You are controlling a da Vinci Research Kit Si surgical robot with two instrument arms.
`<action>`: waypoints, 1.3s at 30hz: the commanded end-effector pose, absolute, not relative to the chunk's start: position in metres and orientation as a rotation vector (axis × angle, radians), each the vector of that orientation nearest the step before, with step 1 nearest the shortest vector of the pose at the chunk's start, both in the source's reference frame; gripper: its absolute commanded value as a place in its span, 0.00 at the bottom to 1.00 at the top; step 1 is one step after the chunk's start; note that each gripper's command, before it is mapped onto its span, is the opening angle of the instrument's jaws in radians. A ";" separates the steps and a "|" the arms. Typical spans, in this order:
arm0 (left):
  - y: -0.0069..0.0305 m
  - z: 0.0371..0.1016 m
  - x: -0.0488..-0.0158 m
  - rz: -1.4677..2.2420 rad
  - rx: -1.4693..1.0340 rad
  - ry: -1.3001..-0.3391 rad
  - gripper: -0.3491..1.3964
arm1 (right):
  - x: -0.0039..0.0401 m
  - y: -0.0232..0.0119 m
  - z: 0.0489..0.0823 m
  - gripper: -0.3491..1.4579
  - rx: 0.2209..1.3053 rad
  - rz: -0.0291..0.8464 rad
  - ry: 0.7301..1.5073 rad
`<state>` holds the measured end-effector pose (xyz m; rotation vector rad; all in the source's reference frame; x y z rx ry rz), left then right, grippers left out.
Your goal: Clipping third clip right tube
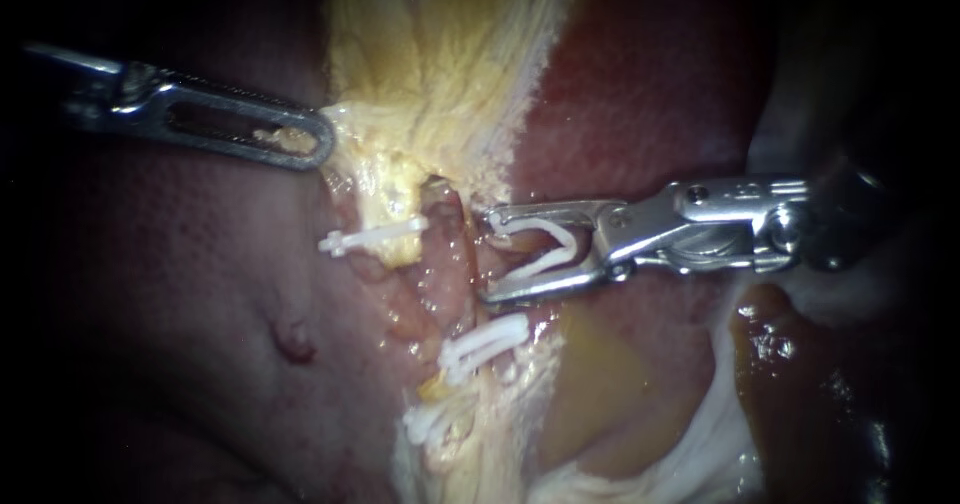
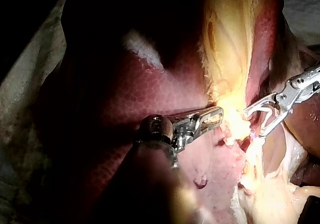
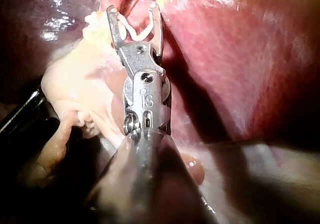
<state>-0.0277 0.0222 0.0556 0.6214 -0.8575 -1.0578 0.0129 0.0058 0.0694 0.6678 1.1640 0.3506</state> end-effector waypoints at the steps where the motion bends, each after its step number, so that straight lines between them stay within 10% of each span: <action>1: 0.0222 0.0557 -0.0278 -1.057 0.621 -0.857 0.00 | 0.0131 0.0058 0.0695 0.47 0.670 0.349 1.163; 39: 0.0221 0.0560 -0.0279 -1.057 0.619 -0.858 0.00 | 0.0159 0.0066 0.0695 0.47 0.944 0.468 1.351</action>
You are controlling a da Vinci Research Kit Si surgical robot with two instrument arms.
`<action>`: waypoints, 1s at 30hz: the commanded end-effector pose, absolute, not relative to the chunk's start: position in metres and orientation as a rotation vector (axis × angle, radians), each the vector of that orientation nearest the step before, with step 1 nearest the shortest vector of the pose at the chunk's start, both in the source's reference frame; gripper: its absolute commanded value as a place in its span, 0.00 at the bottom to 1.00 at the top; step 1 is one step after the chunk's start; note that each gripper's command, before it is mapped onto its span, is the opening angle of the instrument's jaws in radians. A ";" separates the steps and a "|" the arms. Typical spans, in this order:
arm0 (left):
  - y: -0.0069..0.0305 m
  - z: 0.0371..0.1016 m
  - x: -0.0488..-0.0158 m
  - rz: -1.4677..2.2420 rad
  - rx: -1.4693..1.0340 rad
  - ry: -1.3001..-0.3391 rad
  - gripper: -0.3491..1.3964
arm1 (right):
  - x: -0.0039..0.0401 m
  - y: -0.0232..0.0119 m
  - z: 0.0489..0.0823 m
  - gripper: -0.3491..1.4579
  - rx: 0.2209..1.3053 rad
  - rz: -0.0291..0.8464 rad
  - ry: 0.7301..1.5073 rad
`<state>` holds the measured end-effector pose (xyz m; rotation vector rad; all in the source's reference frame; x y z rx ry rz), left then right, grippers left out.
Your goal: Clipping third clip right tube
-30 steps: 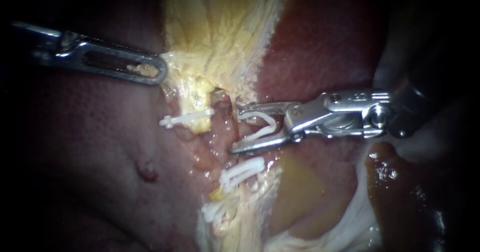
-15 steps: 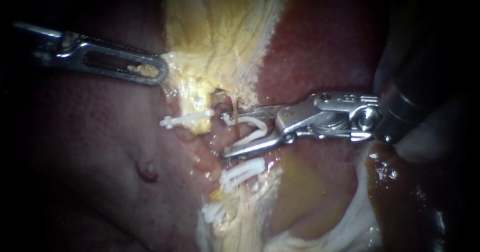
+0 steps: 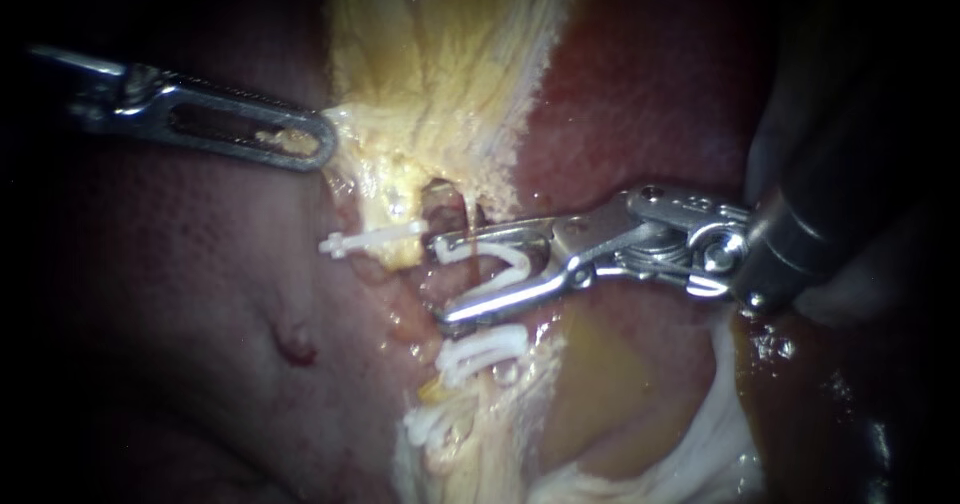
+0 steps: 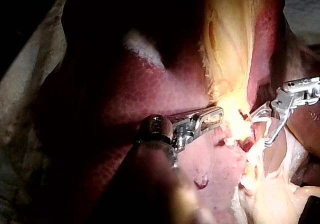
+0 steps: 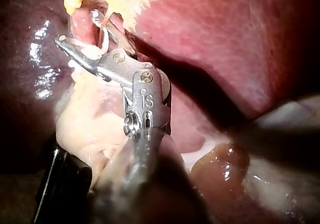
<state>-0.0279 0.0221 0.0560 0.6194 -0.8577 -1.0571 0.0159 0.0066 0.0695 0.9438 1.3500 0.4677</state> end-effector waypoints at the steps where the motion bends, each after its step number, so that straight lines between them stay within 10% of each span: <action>1: 0.0221 0.0560 -0.0279 -1.057 0.619 -0.858 0.00 | 0.0159 0.0067 0.0694 0.47 0.950 0.475 1.358; 30: 0.0221 0.0561 -0.0279 -1.057 0.619 -0.858 0.00 | 0.0153 0.0064 0.0633 0.46 1.084 0.442 1.448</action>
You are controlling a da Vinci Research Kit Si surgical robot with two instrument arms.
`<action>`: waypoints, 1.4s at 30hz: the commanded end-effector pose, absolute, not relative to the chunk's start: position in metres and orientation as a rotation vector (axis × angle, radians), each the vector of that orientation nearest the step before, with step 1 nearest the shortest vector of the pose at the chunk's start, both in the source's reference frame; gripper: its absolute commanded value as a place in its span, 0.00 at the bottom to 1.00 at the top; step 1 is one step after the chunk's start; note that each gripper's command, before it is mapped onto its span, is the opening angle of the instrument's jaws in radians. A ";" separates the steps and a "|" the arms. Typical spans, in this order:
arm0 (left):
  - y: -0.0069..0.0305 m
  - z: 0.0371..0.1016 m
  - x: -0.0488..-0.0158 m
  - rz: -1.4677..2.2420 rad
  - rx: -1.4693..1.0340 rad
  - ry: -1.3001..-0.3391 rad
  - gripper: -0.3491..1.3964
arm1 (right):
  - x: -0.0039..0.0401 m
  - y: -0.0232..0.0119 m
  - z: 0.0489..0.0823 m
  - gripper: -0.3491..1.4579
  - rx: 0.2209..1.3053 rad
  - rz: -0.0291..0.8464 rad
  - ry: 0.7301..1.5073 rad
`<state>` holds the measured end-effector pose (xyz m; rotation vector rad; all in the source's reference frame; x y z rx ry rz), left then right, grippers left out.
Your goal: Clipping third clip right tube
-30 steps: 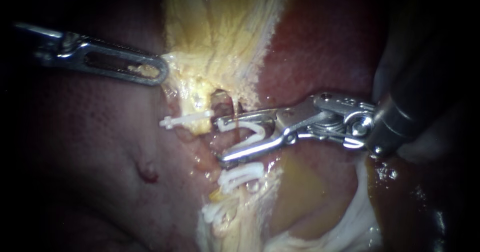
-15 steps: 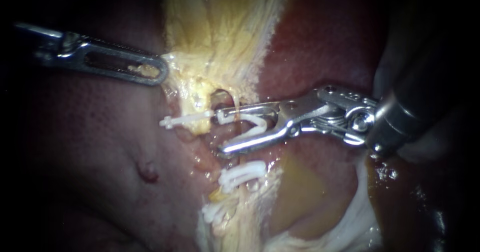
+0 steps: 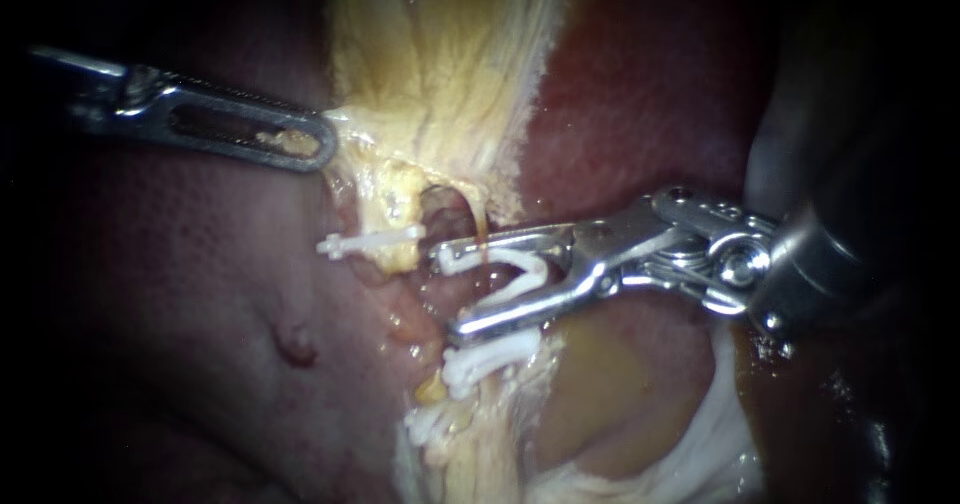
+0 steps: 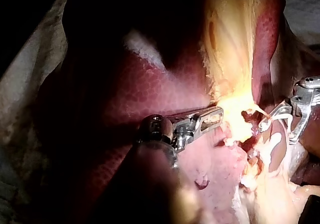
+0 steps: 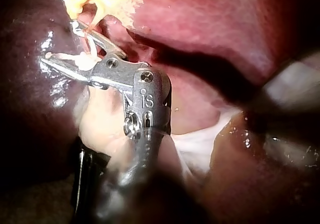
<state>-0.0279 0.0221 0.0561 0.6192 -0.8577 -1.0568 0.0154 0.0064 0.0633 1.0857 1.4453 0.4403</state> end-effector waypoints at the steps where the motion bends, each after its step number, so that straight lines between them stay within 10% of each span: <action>1: 0.0221 0.0561 -0.0279 -1.057 0.619 -0.858 0.00 | 0.0153 0.0065 0.0631 0.46 1.085 0.444 1.452; 17: 0.0220 0.0563 -0.0280 -1.057 0.618 -0.858 0.00 | 0.0153 0.0070 0.0634 0.43 1.102 0.470 1.457; 32: 0.0220 0.0564 -0.0280 -1.057 0.617 -0.858 0.00 | 0.0141 0.0074 0.0646 0.01 1.099 0.480 1.454; 42: 0.0220 0.0564 -0.0280 -1.057 0.617 -0.858 0.00 | 0.0135 0.0068 0.0657 0.00 1.190 0.552 1.390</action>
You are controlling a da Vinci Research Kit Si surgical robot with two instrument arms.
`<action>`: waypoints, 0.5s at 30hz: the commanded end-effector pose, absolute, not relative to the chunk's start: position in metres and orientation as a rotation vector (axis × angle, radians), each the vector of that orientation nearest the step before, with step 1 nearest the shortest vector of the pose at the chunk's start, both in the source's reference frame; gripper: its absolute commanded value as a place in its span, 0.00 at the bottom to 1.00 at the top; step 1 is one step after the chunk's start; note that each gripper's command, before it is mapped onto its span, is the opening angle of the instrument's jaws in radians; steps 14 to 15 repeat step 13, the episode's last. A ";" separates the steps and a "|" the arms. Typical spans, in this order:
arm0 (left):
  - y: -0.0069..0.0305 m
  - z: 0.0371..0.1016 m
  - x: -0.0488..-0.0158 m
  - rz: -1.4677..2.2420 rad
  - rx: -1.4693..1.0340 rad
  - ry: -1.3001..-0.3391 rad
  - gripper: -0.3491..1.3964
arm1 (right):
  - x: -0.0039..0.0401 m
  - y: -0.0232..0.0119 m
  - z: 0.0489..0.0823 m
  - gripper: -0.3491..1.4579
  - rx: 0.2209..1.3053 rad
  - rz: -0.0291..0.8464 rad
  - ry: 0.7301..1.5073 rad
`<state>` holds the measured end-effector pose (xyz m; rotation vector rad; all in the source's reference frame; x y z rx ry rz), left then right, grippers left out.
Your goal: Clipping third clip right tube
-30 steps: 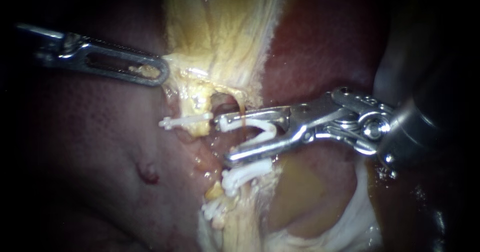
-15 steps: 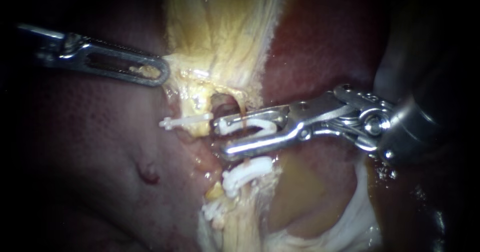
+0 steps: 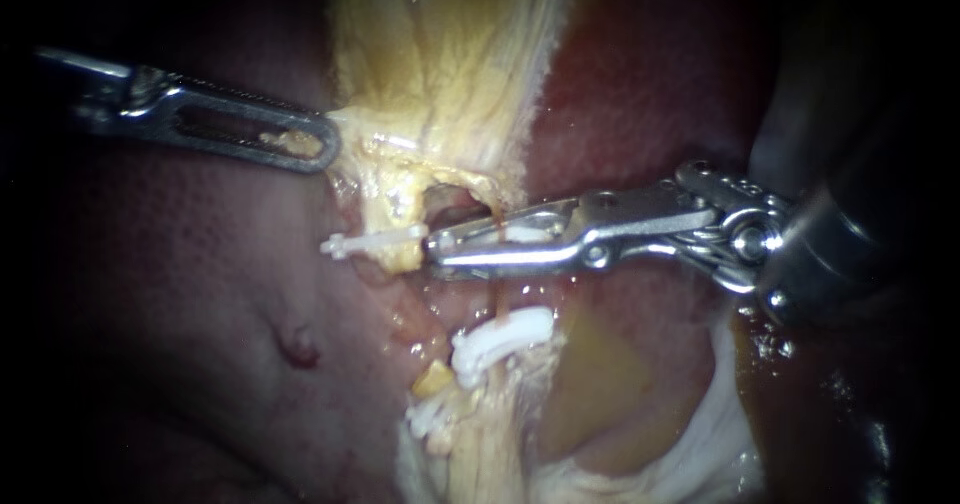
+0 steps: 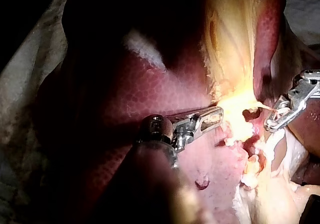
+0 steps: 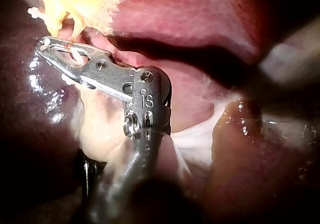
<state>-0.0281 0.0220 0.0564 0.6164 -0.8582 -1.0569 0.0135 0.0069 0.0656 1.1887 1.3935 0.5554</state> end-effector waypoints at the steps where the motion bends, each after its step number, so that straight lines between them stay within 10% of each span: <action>1: 0.0219 0.0565 -0.0280 -1.057 0.616 -0.858 0.00 | 0.0135 0.0068 0.0657 0.00 1.189 0.551 1.384; 15: 0.0219 0.0566 -0.0280 -1.056 0.616 -0.858 0.00 | 0.0133 0.0070 0.0662 0.00 1.190 0.547 1.380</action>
